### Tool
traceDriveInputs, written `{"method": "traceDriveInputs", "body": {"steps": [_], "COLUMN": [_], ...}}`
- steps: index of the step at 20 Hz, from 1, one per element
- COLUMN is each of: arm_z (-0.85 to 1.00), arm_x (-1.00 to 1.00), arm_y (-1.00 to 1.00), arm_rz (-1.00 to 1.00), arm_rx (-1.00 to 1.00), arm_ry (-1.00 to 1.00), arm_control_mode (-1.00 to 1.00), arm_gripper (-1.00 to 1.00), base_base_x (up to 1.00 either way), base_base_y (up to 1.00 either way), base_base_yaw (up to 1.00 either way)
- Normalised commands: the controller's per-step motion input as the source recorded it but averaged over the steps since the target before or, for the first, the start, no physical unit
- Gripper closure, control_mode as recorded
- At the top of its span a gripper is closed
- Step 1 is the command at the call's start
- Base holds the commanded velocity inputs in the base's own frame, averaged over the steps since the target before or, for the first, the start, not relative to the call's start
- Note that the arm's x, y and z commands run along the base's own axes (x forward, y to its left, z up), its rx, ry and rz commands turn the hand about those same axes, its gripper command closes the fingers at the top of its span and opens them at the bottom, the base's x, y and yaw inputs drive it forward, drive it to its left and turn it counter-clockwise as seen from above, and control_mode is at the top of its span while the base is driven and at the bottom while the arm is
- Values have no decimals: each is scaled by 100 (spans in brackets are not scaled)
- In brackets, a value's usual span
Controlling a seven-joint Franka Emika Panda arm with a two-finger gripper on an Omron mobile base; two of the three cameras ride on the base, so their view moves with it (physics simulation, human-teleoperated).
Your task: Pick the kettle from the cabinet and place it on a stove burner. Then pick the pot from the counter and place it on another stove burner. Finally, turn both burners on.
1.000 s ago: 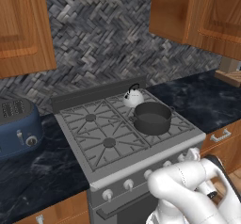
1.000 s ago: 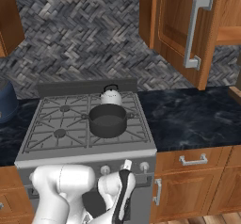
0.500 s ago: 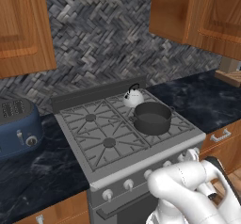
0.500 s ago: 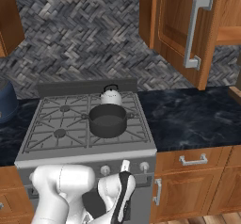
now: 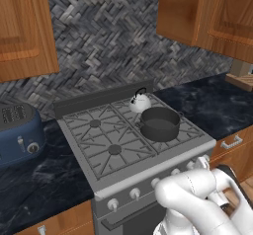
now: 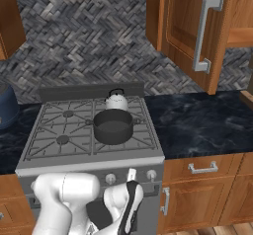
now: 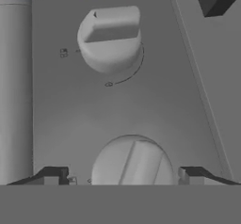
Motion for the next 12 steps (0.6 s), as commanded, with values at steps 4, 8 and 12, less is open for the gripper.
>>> {"method": "traceDriveInputs", "body": {"steps": [4,8,12], "arm_z": [9,8,7], "arm_x": [-18,-21,-22], "arm_y": [0,-1,-9], "arm_rz": [0,0,0], "arm_rx": [0,0,0], "arm_ry": [0,0,0], "arm_control_mode": [-100,-100,-100], "arm_gripper": [-100,-100,-100], "base_base_x": [0,0,0], "base_base_y": [0,0,0], "base_base_yaw": [0,0,0]}}
